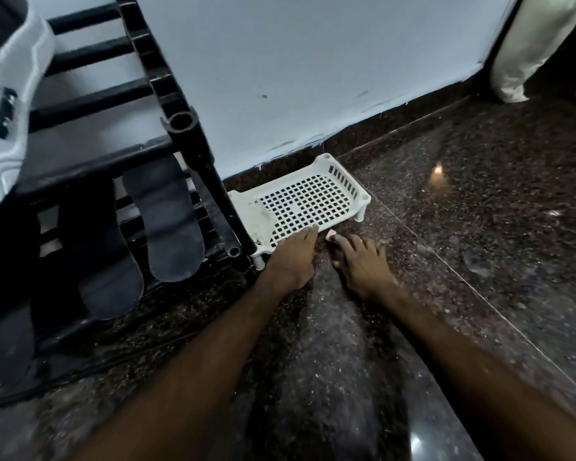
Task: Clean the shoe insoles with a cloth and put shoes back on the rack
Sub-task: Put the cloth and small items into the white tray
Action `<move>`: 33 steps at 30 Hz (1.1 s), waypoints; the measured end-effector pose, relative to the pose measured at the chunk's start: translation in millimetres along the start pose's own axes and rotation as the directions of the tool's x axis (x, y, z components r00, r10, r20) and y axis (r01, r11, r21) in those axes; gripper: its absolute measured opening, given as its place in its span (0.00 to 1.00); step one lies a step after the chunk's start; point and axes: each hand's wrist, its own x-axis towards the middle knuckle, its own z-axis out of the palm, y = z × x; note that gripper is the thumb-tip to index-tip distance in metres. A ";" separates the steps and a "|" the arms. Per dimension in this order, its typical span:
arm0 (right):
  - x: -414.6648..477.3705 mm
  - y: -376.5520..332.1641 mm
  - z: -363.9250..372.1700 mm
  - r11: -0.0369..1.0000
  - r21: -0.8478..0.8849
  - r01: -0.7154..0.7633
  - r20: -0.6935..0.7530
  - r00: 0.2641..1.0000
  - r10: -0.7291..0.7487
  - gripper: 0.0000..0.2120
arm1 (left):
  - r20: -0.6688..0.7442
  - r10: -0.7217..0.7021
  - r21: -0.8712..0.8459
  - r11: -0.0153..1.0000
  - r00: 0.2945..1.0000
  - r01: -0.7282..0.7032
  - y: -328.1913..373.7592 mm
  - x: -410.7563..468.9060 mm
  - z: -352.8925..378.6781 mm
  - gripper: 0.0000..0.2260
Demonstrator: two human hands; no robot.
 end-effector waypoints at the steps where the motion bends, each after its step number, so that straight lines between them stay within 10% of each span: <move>1: -3.6 0.2 2.4 1.000 -0.005 0.005 -0.012 1.000 -0.005 0.27 | 0.001 0.001 0.001 1.000 1.000 -0.001 -0.2 -0.5 1.5 0.35; 33: -34.3 -7.7 10.5 0.975 -0.072 0.211 -0.019 0.977 -0.213 0.32 | -0.016 0.043 -0.080 0.996 0.999 -0.045 1.4 -7.0 -1.3 0.31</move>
